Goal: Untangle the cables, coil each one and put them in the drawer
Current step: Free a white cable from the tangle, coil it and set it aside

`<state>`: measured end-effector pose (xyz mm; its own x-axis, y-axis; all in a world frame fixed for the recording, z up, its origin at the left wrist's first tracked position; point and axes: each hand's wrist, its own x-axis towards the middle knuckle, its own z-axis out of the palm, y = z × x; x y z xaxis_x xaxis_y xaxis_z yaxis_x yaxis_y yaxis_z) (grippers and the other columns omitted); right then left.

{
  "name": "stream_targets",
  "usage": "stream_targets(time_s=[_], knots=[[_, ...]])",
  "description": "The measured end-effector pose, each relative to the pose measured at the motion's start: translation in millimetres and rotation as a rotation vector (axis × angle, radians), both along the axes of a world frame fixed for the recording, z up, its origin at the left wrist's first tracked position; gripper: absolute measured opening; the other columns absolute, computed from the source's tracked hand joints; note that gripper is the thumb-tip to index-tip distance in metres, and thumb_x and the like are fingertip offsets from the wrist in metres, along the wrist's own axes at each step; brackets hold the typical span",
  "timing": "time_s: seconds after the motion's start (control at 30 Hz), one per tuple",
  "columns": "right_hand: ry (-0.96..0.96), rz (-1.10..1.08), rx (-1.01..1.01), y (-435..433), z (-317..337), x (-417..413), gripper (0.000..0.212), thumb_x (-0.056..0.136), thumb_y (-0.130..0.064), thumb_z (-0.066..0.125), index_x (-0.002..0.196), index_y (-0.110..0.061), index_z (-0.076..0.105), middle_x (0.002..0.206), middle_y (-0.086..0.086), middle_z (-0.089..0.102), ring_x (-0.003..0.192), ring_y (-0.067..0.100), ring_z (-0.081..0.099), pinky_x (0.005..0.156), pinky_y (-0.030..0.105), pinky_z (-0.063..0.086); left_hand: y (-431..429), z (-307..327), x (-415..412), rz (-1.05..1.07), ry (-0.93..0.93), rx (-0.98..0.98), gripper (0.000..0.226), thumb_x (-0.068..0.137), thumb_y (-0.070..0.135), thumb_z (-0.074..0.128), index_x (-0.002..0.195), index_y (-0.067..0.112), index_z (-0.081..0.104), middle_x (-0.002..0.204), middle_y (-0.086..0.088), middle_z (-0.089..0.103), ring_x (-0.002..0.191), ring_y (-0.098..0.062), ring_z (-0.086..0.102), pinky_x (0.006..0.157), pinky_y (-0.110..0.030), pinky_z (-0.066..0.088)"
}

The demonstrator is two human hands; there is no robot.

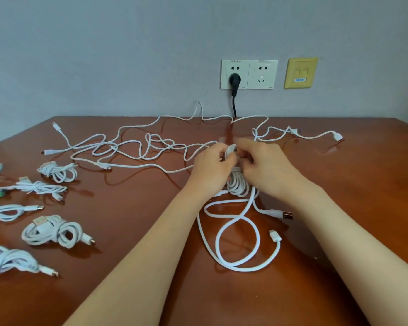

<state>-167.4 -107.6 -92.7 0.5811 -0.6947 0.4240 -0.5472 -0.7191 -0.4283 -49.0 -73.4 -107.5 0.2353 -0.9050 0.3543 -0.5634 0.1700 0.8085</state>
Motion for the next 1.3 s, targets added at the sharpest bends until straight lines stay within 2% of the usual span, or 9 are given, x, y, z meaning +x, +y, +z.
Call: stream_targets(time_s=[0.1, 0.23, 0.3, 0.4, 0.57, 0.77, 1.03, 1.13, 1.3], knots=[[-0.024, -0.056, 0.022, -1.0, -2.8, 0.6, 0.027, 0.081, 0.0, 0.047, 0.07, -0.024, 0.042, 0.062, -0.008, 0.046, 0.061, 0.013, 0.042, 0.052, 0.016, 0.031, -0.7, -1.9, 1.9, -0.062, 0.001, -0.011, 0.019, 0.094, 0.01, 0.047, 0.106, 0.022, 0.055, 0.08, 0.012, 0.056, 0.061, -0.013, 0.058, 0.072, -0.035, 0.055], [-0.271, -0.187, 0.115, -2.0, -1.6, 0.9, 0.016, 0.08, -0.013, 0.066, 0.068, -0.017, 0.056, 0.064, -0.008, 0.055, 0.065, 0.011, 0.052, 0.06, 0.008, 0.037, -2.6, -4.1, 3.5, -0.09, 0.171, -0.038, 0.021, 0.095, 0.009, 0.048, 0.098, 0.028, 0.053, 0.084, 0.009, 0.058, 0.049, -0.005, 0.057, 0.057, -0.03, 0.054], [-0.45, -0.222, 0.273, -5.4, -2.0, 1.2, 0.02, 0.074, -0.023, 0.076, 0.069, -0.017, 0.057, 0.075, 0.0, 0.063, 0.077, 0.02, 0.062, 0.077, 0.026, 0.049, -2.6, -1.7, 3.4, -0.085, 0.218, -0.078, 0.023, 0.095, 0.007, 0.048, 0.096, 0.03, 0.053, 0.084, 0.009, 0.055, 0.046, 0.0, 0.055, 0.05, -0.02, 0.049], [-0.677, -0.147, 0.581, -3.1, -1.9, 0.2, 0.023, 0.072, -0.029, 0.077, 0.074, -0.017, 0.057, 0.082, 0.011, 0.064, 0.081, 0.033, 0.065, 0.083, 0.053, 0.051, -3.5, -0.1, 1.3, -0.099, 0.304, -0.093, 0.024, 0.095, 0.007, 0.048, 0.095, 0.031, 0.053, 0.086, 0.007, 0.055, 0.052, 0.0, 0.059, 0.05, -0.019, 0.05], [-0.823, 0.113, 0.958, -1.5, 3.2, 3.6, 0.013, 0.089, 0.002, 0.053, 0.098, -0.007, 0.052, 0.092, 0.018, 0.061, 0.075, 0.027, 0.059, 0.081, 0.043, 0.052, -7.0, 1.2, 4.0, -0.029, 0.401, -0.107, 0.019, 0.095, 0.008, 0.047, 0.106, 0.023, 0.052, 0.088, 0.005, 0.056, 0.06, -0.008, 0.059, 0.051, -0.019, 0.051], [-0.834, 0.272, 1.242, -1.3, 2.9, -4.0, 0.057, 0.07, -0.015, 0.061, 0.122, 0.004, 0.054, 0.095, 0.017, 0.064, 0.079, 0.023, 0.062, 0.071, 0.031, 0.056, -7.7, 0.8, 7.1, -0.029, 0.363, -0.111, 0.023, 0.095, 0.008, 0.047, 0.103, 0.028, 0.053, 0.089, 0.007, 0.056, 0.071, -0.012, 0.059, 0.063, -0.026, 0.052], [-0.815, 0.097, 1.126, -1.9, 1.3, 3.0, 0.034, 0.081, -0.021, 0.065, 0.107, 0.002, 0.066, 0.083, 0.013, 0.065, 0.075, 0.023, 0.06, 0.06, 0.031, 0.051, -2.7, 6.4, 5.3, -0.039, 0.337, -0.115, 0.022, 0.095, 0.007, 0.047, 0.1, 0.025, 0.059, 0.084, 0.005, 0.063, 0.055, -0.003, 0.061, 0.058, -0.023, 0.055], [-0.788, 0.024, 1.088, -1.8, 1.4, 4.6, 0.031, 0.079, -0.022, 0.069, 0.102, -0.002, 0.069, 0.088, 0.014, 0.067, 0.083, 0.026, 0.063, 0.057, 0.028, 0.049, 0.8, 8.9, 4.7, -0.097, 0.357, -0.121, 0.028, 0.095, 0.003, 0.046, 0.095, 0.027, 0.06, 0.087, 0.001, 0.063, 0.068, -0.008, 0.065, 0.062, -0.025, 0.057], [-0.839, -0.006, 0.897, 3.1, 1.9, 8.4, 0.027, 0.076, -0.016, 0.075, 0.098, -0.004, 0.066, 0.09, 0.014, 0.069, 0.08, 0.023, 0.065, 0.071, 0.029, 0.053, 3.9, 19.2, 2.8, -0.127, 0.522, -0.069, 0.017, 0.098, 0.017, 0.043, 0.09, 0.022, 0.057, 0.073, 0.0, 0.055, 0.056, -0.005, 0.055, 0.061, -0.025, 0.057]])
